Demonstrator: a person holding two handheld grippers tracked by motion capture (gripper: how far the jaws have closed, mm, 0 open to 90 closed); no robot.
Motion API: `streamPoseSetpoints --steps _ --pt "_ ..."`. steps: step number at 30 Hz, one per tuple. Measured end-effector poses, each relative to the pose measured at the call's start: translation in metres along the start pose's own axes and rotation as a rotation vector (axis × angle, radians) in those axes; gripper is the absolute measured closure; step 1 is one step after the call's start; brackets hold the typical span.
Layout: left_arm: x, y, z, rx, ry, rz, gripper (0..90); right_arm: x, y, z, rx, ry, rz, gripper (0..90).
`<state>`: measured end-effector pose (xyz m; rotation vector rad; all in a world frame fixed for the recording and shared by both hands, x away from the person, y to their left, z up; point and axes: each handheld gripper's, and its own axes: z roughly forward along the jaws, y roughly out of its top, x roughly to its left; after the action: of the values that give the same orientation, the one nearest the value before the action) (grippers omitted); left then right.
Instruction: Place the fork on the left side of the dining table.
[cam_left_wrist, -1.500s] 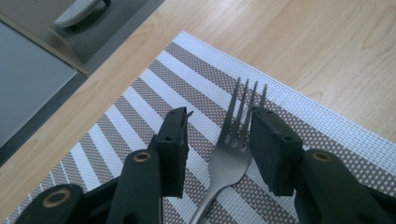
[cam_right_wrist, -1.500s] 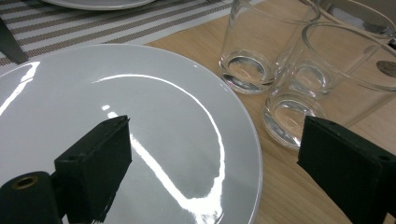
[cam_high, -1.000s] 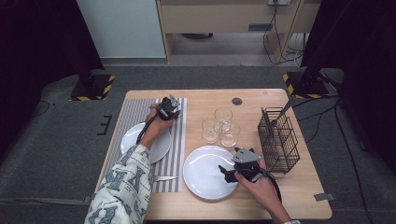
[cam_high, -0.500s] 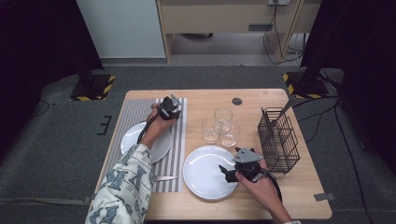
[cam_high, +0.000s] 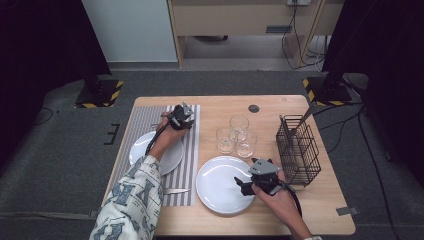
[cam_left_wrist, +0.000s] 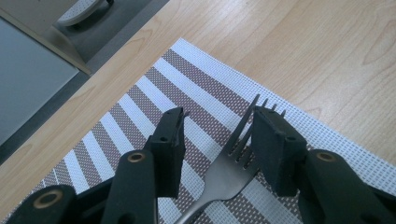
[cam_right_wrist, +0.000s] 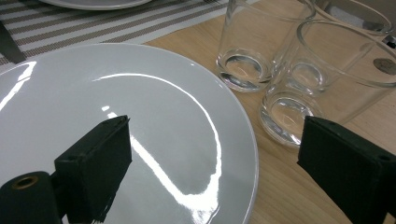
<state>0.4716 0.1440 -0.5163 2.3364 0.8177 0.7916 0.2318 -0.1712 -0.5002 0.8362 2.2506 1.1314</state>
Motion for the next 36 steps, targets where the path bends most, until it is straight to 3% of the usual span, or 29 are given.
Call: streamPoseSetpoints --steps 13,36 --pt "0.0012 0.0005 -0.0003 -0.002 0.025 -0.009 51.6 0.0001 0.0 0.0 -0.001 0.0 0.001 9.6" --pt "-0.0006 0.0041 0.001 -0.003 0.021 -0.005 51.0 -0.0013 -0.0001 -0.0007 -0.001 -0.006 0.006 9.7"
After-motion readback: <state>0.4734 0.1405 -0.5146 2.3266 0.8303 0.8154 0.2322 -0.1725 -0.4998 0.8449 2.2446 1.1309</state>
